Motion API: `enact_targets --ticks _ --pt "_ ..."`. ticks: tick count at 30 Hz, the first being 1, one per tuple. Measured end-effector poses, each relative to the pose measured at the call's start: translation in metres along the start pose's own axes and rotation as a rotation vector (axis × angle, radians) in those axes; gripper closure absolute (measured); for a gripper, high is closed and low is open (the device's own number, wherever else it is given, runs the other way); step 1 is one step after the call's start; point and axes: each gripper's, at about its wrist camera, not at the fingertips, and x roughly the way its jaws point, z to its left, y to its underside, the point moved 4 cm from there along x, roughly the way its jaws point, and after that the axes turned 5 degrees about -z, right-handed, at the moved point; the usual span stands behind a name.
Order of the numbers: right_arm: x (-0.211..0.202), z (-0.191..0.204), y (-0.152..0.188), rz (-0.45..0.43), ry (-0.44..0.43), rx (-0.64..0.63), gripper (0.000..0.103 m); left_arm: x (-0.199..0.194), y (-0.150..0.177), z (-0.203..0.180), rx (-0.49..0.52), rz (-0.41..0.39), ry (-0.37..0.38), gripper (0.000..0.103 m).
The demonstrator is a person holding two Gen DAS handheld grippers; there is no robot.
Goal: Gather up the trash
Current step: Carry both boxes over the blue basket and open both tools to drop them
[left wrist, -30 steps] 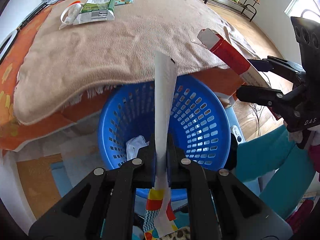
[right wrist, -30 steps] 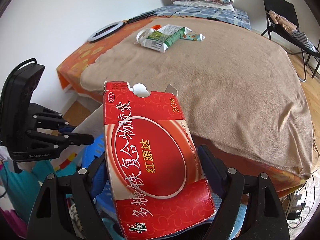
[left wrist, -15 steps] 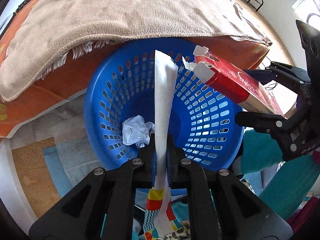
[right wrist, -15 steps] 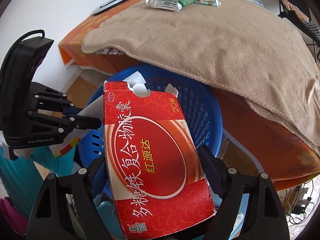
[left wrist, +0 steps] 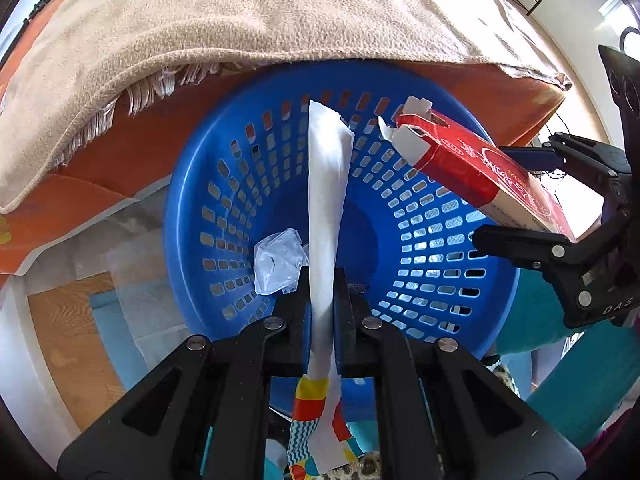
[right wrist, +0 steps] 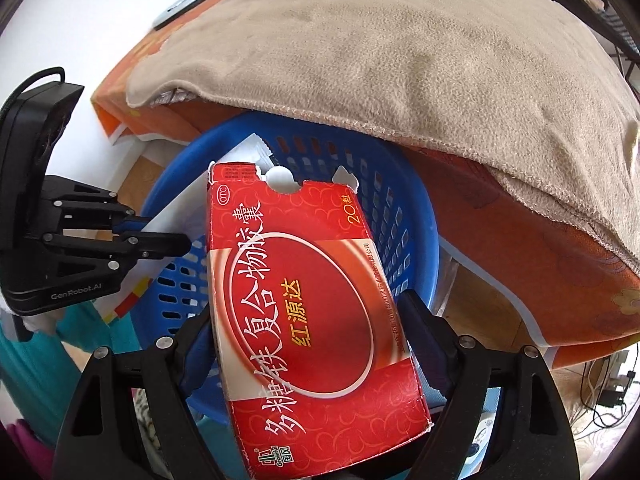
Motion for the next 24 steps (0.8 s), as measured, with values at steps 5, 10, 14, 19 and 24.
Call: enact_targets --ticks 5,10,14,19,24 --pt "-0.001 -0.003 -0.002 -0.005 0.031 -0.006 0.019 -0.003 -0.007 0.002 -0.007 -0.017 -0.016 0.093" --pt "-0.003 -0.002 -0.004 -0.02 0.02 0.001 0.019 -0.007 -0.011 0.008 -0.022 -0.038 -0.03 0.062" --pt "-0.007 0.003 -0.006 -0.033 0.037 -0.028 0.018 -0.012 -0.011 0.013 -0.029 -0.053 -0.038 0.062" --pt "-0.008 0.013 -0.005 -0.039 0.054 -0.062 0.016 -0.018 -0.013 0.018 -0.042 -0.069 -0.041 0.062" --pt "-0.005 0.018 -0.005 -0.032 0.046 -0.068 0.014 -0.022 -0.014 0.021 -0.051 -0.08 -0.042 0.062"
